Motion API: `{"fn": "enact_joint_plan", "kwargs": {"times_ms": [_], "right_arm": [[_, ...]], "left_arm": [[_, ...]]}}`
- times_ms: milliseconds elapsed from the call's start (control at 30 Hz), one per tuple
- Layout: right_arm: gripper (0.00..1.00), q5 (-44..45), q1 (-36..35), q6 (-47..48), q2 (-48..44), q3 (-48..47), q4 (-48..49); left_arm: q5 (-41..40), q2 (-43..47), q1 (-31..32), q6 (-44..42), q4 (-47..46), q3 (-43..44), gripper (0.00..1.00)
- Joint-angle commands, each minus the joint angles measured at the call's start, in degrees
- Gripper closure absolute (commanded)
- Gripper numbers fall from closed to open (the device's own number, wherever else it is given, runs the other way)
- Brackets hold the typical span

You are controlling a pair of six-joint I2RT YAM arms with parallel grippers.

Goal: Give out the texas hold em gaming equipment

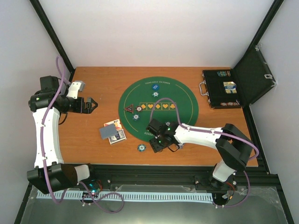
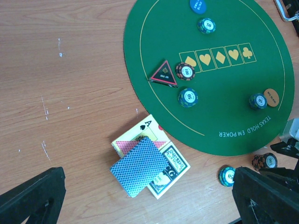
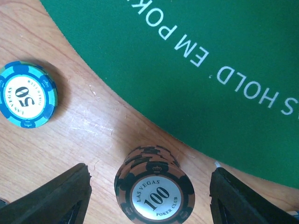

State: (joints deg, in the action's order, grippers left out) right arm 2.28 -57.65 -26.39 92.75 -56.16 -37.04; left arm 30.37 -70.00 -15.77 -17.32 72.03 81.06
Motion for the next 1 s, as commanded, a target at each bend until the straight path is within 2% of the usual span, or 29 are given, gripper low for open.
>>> {"fn": "enact_joint_plan", "kwargs": {"times_ms": [0, 433, 667, 967], "right_arm": [[0.31, 0.31, -0.57, -0.6, 0.58, 0.85, 1.48], [0.44, -0.02, -0.6, -0.62, 0.45, 1.98, 2.19], [0.63, 0.38, -0.62, -0.42, -0.47, 0.98, 0.85], [0.7, 1.51, -0.62, 0.42, -2.65, -2.18, -2.81]], "left_arm": [[0.83, 1.16, -0.31, 0.53, 1.03, 2.28, 0.0], [0.64, 1.18, -0.36, 0.44, 1.25, 2.61, 0.0], [0.83, 1.2, -0.31, 0.62, 1.29, 2.42, 0.0], [1.63, 0.91, -0.31, 0.79, 1.52, 2.73, 0.0]]}}
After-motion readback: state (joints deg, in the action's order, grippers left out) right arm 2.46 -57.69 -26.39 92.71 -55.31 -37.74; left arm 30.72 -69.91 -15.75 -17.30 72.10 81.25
